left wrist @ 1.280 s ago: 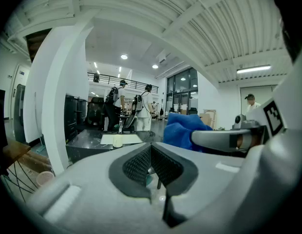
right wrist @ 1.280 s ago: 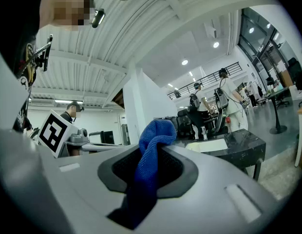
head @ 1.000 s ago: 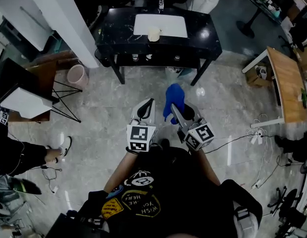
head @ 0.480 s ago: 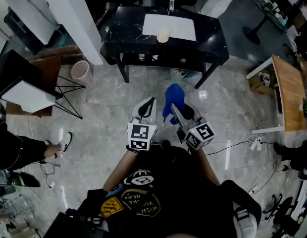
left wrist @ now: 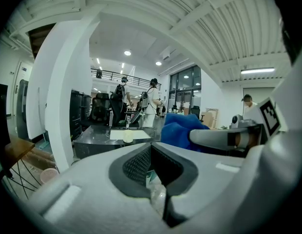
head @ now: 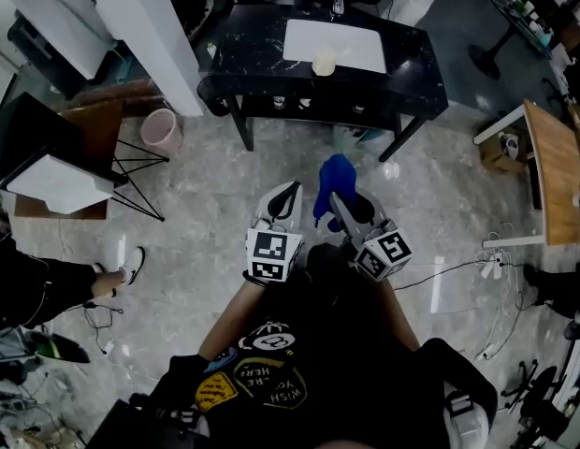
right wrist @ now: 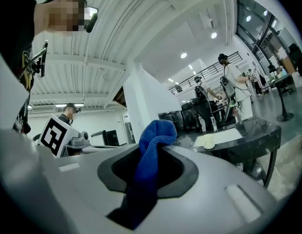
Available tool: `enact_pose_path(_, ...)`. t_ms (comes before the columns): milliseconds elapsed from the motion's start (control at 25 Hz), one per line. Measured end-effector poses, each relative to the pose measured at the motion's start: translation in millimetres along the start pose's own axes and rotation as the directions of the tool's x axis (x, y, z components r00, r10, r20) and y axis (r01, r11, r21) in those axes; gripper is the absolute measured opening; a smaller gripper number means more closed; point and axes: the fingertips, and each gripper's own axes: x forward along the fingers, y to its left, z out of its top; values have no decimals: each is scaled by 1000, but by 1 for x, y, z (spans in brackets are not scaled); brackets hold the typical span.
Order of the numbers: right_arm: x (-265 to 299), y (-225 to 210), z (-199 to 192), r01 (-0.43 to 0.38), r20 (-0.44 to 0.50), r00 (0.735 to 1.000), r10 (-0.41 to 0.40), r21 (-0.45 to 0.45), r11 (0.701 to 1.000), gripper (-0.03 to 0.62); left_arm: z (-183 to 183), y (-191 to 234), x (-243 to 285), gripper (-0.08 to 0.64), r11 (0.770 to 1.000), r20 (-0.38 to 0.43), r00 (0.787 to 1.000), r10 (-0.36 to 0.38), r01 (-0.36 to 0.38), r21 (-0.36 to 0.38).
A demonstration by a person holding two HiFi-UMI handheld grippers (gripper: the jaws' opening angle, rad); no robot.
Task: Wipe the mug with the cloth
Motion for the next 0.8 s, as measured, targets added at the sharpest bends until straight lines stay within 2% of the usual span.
enact_pose_path(200, 13, -16, -14, 30, -45, 999, -29, 24, 999, 86, -8, 16, 19, 5, 999, -25, 999, -28, 27, -36)
enact_pose_path(360, 32, -50, -16, 46, -60, 997, -43, 45, 998, 86, -13, 27, 57, 5, 998, -52, 998, -38, 36, -42)
enact_pose_path(600, 81, -133, 5, 43, -54, 998, -41, 35, 998, 86, 1, 51, 159, 5, 994, -73, 992, -101, 97, -60)
enact_pose_path(800, 112, -213, 13, 41, -92, 995, -36, 54, 998, 86, 24, 83, 253, 5, 997, -103, 992, -77, 74, -34)
